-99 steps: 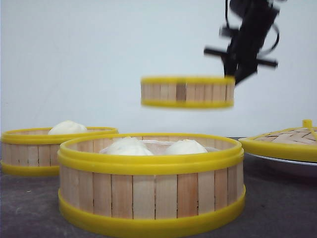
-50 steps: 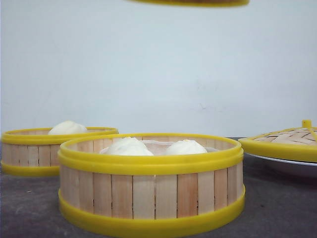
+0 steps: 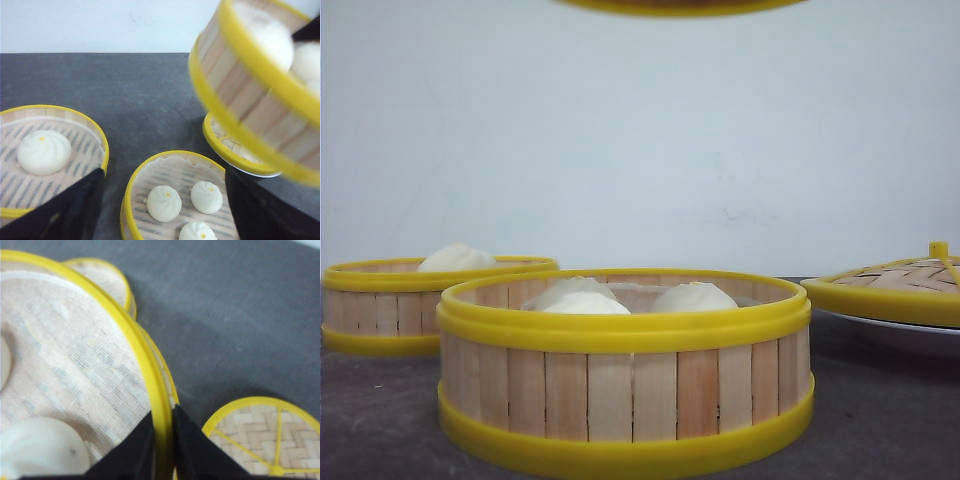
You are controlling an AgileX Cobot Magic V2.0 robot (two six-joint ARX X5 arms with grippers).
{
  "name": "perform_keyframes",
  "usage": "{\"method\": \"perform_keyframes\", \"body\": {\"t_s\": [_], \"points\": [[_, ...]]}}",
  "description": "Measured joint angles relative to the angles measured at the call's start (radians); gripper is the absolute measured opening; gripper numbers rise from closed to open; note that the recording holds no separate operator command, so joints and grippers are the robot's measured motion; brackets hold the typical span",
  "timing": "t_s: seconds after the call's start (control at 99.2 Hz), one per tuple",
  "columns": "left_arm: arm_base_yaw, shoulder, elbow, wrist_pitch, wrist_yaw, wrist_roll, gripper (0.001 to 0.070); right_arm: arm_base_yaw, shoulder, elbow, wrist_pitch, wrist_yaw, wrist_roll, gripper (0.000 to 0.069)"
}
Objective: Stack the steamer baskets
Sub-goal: 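Lift the grasped steamer basket with the right gripper over the front basket, then lower the basket onto the front basket and open the right gripper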
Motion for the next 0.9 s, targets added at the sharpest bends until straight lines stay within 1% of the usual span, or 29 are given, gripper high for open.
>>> {"method": "perform_keyframes", "body": {"t_s": [0.192,0.494,0.635,0.726,0.898], "points": [[0.0,-0.017,0.0,-0.01,0.0,0.0,0.0466,0.059,0.0,-0.148,0.093,0.023,0.003,0.0031],[0.0,-0.021,0.0,-0.017,0.0,0.0,0.0466,0.09,0.0,-0.433,0.359,0.023,0.039,0.0031],[0.0,-0.021,0.0,-0.017,0.0,0.0,0.0466,0.088,0.0,-0.535,0.456,0.023,0.059,0.0031],[0.0,-0.021,0.0,-0.018,0.0,0.0,0.0466,0.087,0.003,-0.571,0.482,0.023,0.068,0.0031],[0.0,-0.021,0.0,-0.017,0.0,0.0,0.0466,0.088,0.03,-0.575,0.512,0.02,0.072,0.0031]]}}
